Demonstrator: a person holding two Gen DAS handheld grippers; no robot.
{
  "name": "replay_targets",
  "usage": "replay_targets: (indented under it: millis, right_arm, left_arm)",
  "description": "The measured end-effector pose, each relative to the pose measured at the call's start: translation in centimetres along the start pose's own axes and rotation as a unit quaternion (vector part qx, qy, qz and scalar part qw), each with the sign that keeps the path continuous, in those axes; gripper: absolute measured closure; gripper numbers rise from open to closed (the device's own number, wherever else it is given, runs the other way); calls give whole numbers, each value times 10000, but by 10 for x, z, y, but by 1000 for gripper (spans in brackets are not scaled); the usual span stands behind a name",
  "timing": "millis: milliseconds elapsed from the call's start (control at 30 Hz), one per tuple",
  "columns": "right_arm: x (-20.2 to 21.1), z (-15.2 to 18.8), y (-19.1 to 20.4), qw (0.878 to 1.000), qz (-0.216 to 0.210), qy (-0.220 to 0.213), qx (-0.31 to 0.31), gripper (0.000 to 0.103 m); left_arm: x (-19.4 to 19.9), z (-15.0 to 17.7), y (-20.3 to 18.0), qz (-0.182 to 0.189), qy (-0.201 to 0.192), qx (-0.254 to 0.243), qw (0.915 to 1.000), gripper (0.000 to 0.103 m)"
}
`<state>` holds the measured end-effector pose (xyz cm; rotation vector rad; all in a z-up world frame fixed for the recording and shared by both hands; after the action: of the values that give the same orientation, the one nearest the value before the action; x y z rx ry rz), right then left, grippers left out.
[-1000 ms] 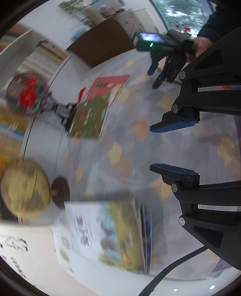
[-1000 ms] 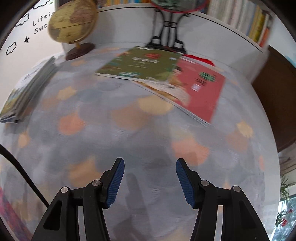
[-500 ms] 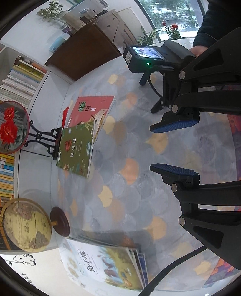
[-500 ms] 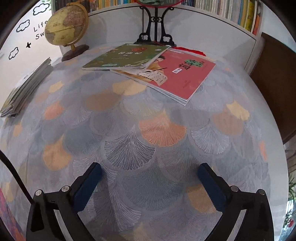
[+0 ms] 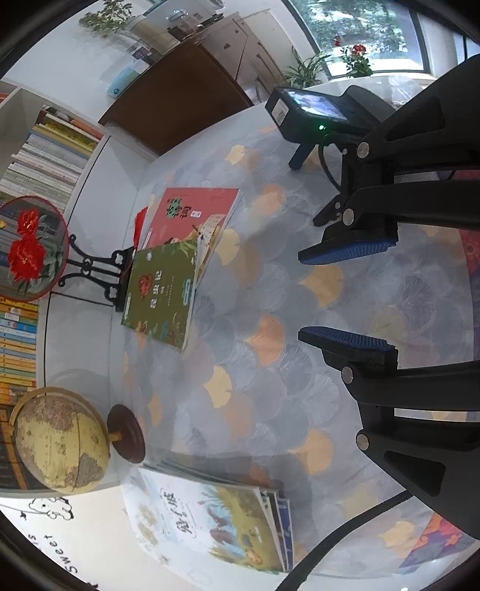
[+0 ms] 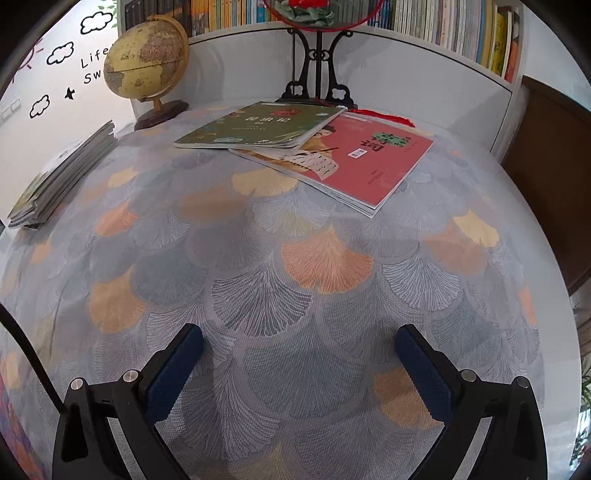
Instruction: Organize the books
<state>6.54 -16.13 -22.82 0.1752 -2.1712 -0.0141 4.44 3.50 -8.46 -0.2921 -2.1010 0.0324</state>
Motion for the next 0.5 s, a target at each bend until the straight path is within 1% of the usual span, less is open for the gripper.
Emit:
replay_targets:
  millis: [100, 200, 267, 400, 500]
  right_arm:
    - [0, 0, 0, 10000, -1, 1, -1, 0]
    - [0, 0, 0, 10000, 0, 0, 0, 0]
    - [0, 0, 0, 10000, 0, 0, 0, 0]
    - [0, 0, 0, 10000, 1, -1, 2, 0]
    - [0, 0, 0, 10000, 1, -1, 2, 0]
  left_arm:
    - [1, -3, 0, -45, -48, 84, 9999, 71]
    - [4, -6, -5, 29, -140, 154, 9998, 71]
    - [6, -7, -9, 44, -167, 103, 9998, 71]
    - [7, -3, -15, -34, -99, -55, 9999, 71]
    - [4, 0, -15, -49, -39, -40, 10000, 71]
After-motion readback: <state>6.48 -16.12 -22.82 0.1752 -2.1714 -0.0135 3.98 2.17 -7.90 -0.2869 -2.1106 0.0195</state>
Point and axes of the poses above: each gripper's, at about its wrist camera, not at the fingertips, and x roughly against the way its jaws point, y to its left, z to its underside, the point moved 3 cm from there along -x, roughly the way its jaws point, and after that the axes turned 8 degrees about -x, right-handed, at the moved point
